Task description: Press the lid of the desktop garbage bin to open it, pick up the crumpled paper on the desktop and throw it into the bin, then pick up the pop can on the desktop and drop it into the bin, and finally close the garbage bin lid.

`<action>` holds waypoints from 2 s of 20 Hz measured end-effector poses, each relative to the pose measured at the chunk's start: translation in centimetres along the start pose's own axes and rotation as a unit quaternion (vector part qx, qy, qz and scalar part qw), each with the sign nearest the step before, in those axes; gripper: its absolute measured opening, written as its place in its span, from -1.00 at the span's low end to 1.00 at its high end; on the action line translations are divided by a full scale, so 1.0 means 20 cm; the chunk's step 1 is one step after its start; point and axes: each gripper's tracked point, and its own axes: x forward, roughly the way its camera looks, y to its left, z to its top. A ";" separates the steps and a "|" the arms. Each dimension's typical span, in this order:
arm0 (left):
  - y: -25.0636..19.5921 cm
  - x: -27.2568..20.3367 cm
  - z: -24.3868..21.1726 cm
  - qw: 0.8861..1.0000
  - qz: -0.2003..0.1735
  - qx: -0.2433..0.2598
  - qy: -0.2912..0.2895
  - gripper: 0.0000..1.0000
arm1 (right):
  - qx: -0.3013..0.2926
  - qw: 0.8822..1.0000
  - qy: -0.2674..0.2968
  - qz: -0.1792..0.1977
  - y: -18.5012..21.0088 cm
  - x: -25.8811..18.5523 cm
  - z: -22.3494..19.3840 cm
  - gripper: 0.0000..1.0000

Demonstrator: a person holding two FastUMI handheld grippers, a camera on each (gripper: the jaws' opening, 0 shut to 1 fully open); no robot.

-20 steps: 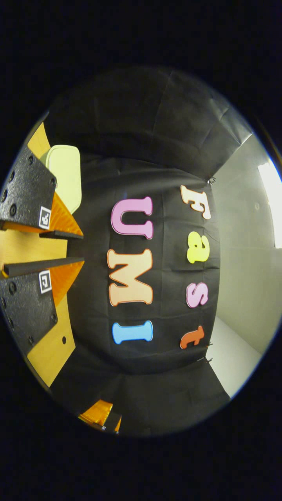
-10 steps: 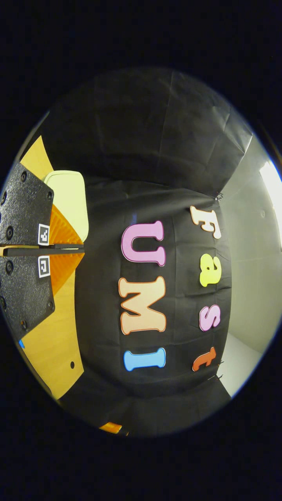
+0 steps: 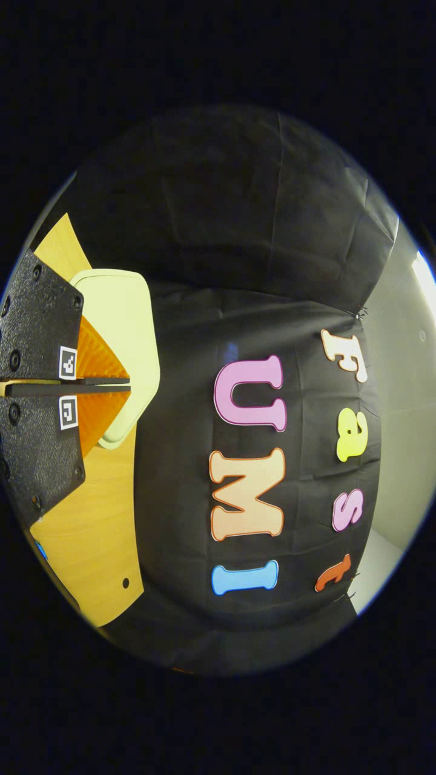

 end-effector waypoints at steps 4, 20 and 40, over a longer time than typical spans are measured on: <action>0.03 0.05 -0.11 0.999 -0.005 -0.017 0.027 -1.00 | -0.005 1.000 0.008 -0.001 0.03 0.01 -0.02 0.97; -0.19 -0.04 0.02 0.997 -0.044 0.029 -0.048 -1.00 | 0.018 0.998 0.046 0.037 0.06 0.09 -0.12 0.97; -0.38 -0.44 0.28 0.990 -0.071 0.046 -0.111 0.63 | -0.045 0.972 0.219 0.077 -0.03 0.26 -1.09 0.99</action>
